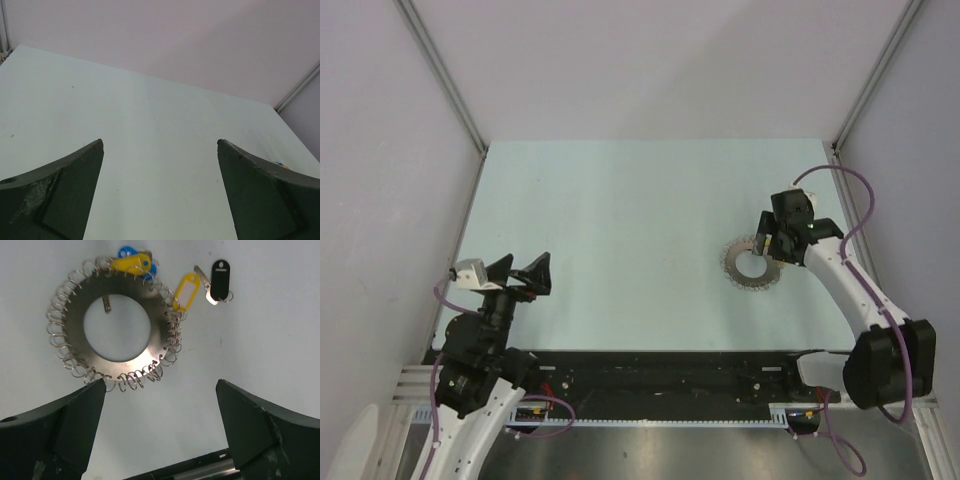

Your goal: Put the keys on the keyring

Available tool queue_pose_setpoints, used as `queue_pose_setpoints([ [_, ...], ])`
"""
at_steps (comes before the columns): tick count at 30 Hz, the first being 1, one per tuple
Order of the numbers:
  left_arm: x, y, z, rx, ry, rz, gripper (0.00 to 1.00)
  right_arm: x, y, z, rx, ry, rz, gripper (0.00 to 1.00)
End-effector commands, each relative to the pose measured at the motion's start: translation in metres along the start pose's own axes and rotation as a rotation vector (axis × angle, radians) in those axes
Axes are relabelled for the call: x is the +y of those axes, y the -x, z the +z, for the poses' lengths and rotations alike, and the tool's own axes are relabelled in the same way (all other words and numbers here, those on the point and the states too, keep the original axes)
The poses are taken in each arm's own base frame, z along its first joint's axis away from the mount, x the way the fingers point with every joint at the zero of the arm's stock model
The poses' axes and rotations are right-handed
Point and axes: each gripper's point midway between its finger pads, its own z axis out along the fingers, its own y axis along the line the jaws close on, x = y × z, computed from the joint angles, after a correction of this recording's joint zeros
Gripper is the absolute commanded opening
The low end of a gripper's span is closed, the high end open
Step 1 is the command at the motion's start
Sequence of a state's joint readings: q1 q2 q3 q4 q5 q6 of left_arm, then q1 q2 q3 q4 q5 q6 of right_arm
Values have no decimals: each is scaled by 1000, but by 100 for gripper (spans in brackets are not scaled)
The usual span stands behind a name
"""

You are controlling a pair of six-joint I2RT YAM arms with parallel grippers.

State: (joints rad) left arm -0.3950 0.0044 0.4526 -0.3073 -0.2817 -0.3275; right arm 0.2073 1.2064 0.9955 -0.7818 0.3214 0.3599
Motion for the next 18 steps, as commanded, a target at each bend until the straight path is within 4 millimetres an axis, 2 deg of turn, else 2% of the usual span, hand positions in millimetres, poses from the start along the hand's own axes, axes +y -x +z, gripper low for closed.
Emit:
queue_pose_setpoints([
  [1, -10, 44, -25, -171, -75, -45, 100, 2, -2, 24, 73, -40, 75, 92],
  [5, -13, 39, -22, -165, -91, -58, 100, 5, -11, 63, 148, -61, 88, 82],
  [9, -21, 34, -20, -158, -134, -59, 100, 8, -23, 88, 212, -63, 97, 75],
  [13, -23, 33, -19, -159, -147, -56, 100, 10, -37, 105, 268, -73, 88, 64],
  [18, -25, 31, -18, -156, -162, -56, 100, 8, -51, 119, 310, -92, 86, 60],
])
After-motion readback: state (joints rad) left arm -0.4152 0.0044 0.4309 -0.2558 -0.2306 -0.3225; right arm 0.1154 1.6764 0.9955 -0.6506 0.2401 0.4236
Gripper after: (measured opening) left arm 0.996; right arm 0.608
